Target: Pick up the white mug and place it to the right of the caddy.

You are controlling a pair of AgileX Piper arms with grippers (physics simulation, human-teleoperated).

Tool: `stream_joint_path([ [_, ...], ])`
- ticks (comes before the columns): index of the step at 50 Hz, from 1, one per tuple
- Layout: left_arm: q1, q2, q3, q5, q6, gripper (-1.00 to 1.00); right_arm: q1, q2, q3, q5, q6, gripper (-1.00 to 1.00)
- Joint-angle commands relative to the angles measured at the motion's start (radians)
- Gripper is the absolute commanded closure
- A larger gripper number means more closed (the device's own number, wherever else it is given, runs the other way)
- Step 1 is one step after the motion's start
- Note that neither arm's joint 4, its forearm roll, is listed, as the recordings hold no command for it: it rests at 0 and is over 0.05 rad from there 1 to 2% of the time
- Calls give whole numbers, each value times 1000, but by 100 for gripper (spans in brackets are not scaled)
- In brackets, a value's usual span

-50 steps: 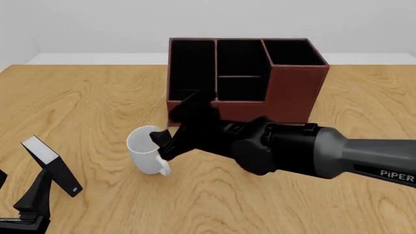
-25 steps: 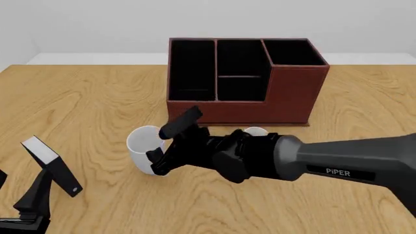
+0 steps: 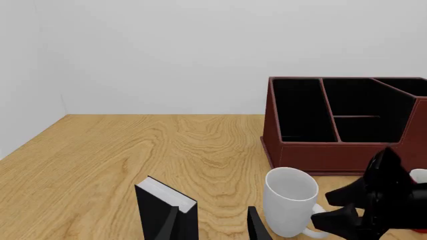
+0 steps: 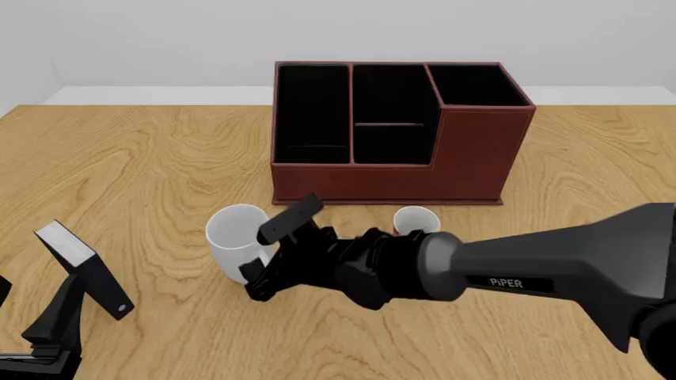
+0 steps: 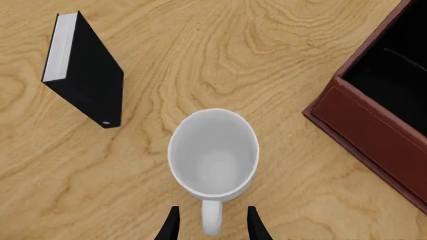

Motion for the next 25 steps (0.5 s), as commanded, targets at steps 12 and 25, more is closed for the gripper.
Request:
stream_joint_path([
  [12, 0, 0, 0, 0, 0, -100, 3, 54, -4, -24, 23, -100],
  [25, 0, 0, 0, 0, 0, -100, -2, 91, 4, -48, 31, -100],
])
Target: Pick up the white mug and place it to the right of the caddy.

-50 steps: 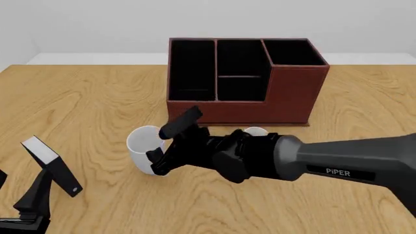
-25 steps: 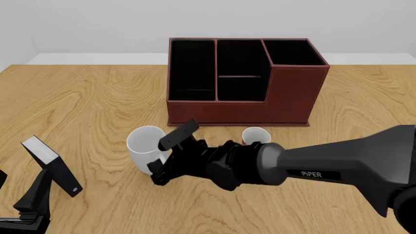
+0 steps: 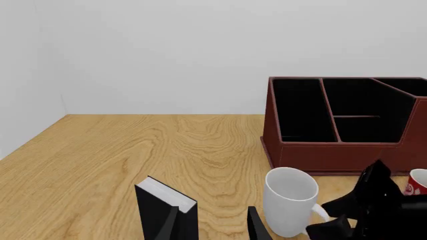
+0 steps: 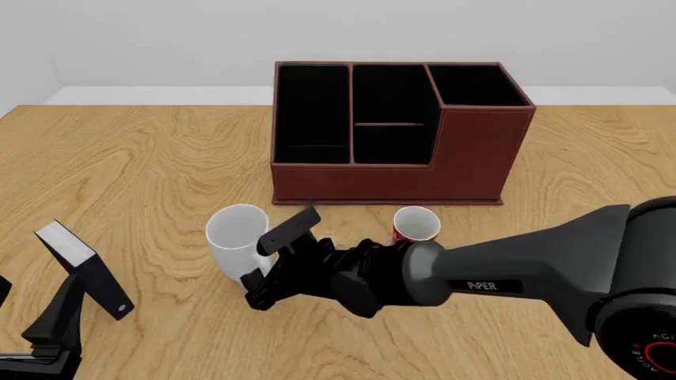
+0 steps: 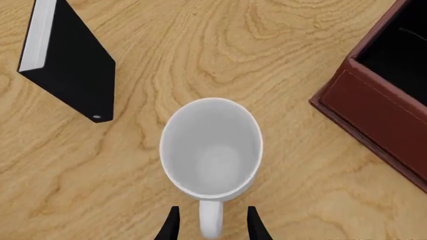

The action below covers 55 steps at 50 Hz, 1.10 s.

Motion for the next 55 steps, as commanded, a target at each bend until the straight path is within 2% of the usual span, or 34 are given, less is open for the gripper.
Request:
stream_joint_path([
  [1, 0, 0, 0, 0, 0, -100, -5, 25, 5, -15, 3, -100],
  [2, 0, 0, 0, 0, 0, -100, -14, 16, 15, -21, -6, -100],
  [3, 0, 0, 0, 0, 0, -100, -16, 13, 17, -22, -21, 100],
  [19, 0, 0, 0, 0, 0, -100, -13, 5, 15, -16, -18, 100],
  [27, 0, 0, 0, 0, 0, -100, -36, -99, 47, -5, -65, 100],
  [42, 0, 0, 0, 0, 0, -100, -9, -208, 26, 56, -125, 100],
  [45, 0, 0, 0, 0, 0, -100, -16, -234, 39, 45, -163, 100],
  [55, 0, 0, 0, 0, 0, -100, -43, -315, 69, 53, -225, 100],
])
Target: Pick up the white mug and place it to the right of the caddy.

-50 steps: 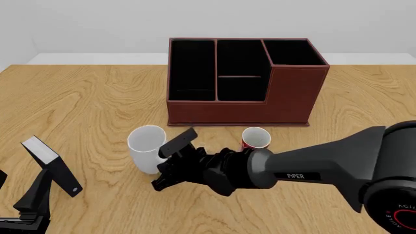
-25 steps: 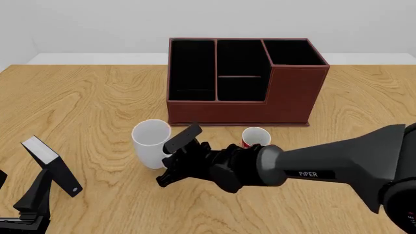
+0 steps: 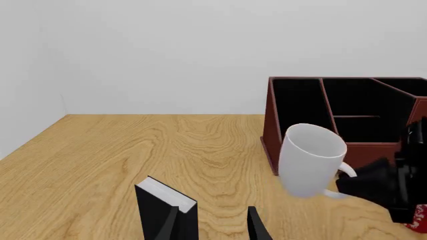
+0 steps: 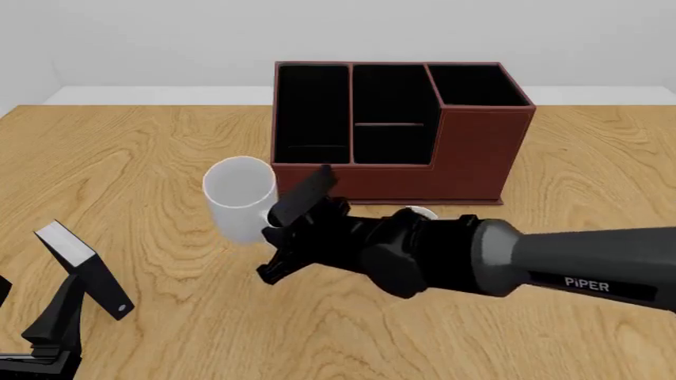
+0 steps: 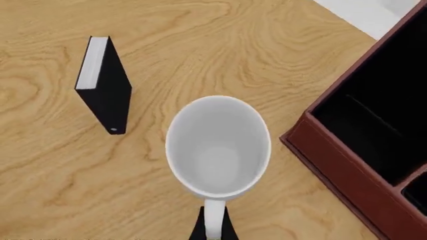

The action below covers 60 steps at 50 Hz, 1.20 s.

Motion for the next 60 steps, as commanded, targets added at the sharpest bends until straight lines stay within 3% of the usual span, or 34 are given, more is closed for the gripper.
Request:
stream_joint_path([
  [1, 0, 0, 0, 0, 0, -100, -23, -99, 21, 13, -57, 100],
  [25, 0, 0, 0, 0, 0, -100, -139, -328, 84, 68, -87, 100],
  [60, 0, 0, 0, 0, 0, -100, -465, -678, 143, 246, -67, 100],
])
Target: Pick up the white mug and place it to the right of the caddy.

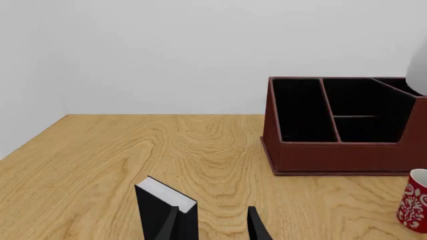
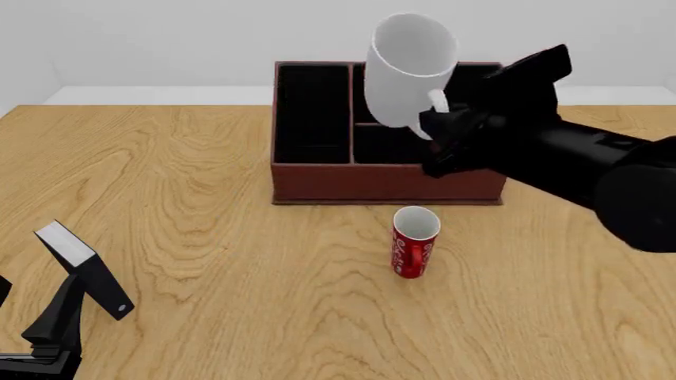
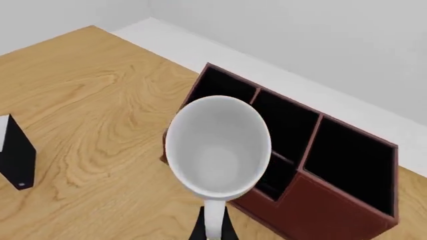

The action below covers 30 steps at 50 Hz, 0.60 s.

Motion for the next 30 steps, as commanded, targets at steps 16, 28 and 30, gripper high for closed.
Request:
stream_joint_path([
  [16, 0, 0, 0, 0, 0, -100, -219, -226, 39, 126, 15, 100],
  [28, 0, 0, 0, 0, 0, -100, -315, -306, 53, 185, 8, 100],
  [30, 0, 0, 0, 0, 0, -100, -328, -318, 53, 193, 8, 100],
])
